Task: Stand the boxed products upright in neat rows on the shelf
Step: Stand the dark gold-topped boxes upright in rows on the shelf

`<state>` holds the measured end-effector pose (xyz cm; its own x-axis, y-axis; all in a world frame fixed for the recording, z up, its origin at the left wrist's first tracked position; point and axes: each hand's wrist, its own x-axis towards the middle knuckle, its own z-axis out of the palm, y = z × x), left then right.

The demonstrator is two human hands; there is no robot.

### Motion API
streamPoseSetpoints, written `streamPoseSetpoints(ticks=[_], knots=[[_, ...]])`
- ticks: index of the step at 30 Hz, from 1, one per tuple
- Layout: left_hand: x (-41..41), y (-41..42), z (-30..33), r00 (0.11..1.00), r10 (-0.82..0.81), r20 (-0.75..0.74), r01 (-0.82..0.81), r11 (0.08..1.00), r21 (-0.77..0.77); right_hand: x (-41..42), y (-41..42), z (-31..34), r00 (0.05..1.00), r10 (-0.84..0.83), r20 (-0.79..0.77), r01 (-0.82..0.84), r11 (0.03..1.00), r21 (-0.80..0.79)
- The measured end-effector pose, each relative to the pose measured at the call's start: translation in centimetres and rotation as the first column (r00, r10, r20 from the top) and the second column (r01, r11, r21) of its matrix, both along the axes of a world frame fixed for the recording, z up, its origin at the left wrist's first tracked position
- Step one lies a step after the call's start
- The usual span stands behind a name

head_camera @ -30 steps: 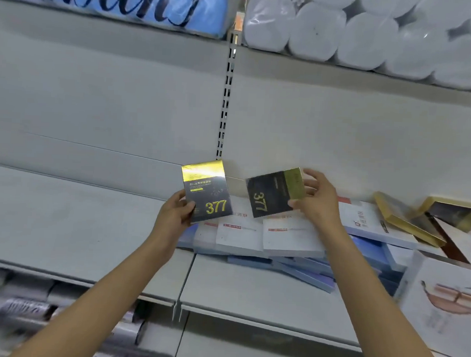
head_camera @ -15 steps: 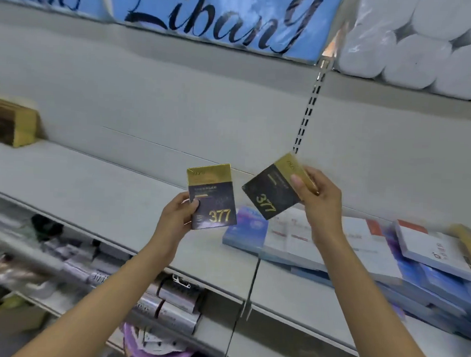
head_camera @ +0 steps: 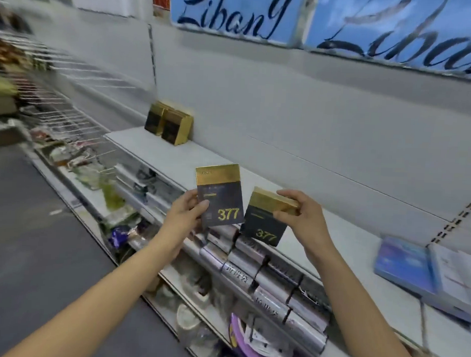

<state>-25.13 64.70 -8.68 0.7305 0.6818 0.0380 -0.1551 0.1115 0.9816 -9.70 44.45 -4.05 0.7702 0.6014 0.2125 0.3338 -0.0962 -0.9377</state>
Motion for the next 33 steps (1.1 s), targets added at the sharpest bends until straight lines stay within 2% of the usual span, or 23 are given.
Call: streamPoseSetpoints(ticks=[4, 11, 17, 22, 26, 33], knots=[[-4.4, 5.2, -0.5, 0.998, 0.048, -0.04, -0.047, 0.998, 0.034, -2.9, 6.6, -0.5, 0.996, 0.067, -0.051, -0.065, 0.997, 0.051], [-6.1, 13.0, -1.7, 0.991, 0.129, -0.043, -0.129, 0.992, 0.004, -3.0, 15.6, -1.5, 0.992, 0.123, 0.017, -0.123, 0.992, 0.001], [-3.9, 21.4, -2.2, 0.986, 0.163, -0.02, -0.163, 0.986, 0.015, -0.3, 23.6, -1.4, 0.995, 0.099, -0.011, -0.099, 0.993, 0.064], [-0.9, 28.4, -1.9, 0.983, 0.18, -0.036, -0.177, 0.982, 0.07, 2.6, 31.4, -1.5, 0.99, 0.065, -0.122, -0.046, 0.988, 0.149], [0.6, 33.3, -1.5, 0.981, 0.18, -0.072, -0.17, 0.976, 0.135, 4.5, 36.4, -2.0, 0.986, 0.059, -0.156, -0.036, 0.989, 0.144], [4.1, 40.3, -2.5, 0.986, 0.144, -0.087, -0.138, 0.988, 0.071, 7.0, 41.6, -3.0, 0.994, 0.032, -0.1, -0.026, 0.998, 0.056]])
